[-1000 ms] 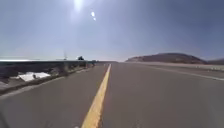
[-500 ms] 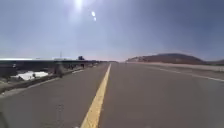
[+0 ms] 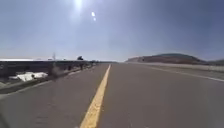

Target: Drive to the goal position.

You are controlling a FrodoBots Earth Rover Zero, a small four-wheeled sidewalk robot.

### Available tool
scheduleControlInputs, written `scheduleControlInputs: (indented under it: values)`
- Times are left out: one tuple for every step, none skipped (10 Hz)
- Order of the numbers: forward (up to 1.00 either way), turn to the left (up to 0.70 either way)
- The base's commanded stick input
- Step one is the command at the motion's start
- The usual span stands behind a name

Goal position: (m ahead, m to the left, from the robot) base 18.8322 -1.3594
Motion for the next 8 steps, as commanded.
scheduleControlInputs:
  values:
    - [0.85,0.0]
    - [0.85,0.0]
    - [0.85,0.0]
    - [0.85,0.0]
    - [0.85,0.0]
    - [0.85,0.0]
    - [0.85,0.0]
    - [0.85,0.0]
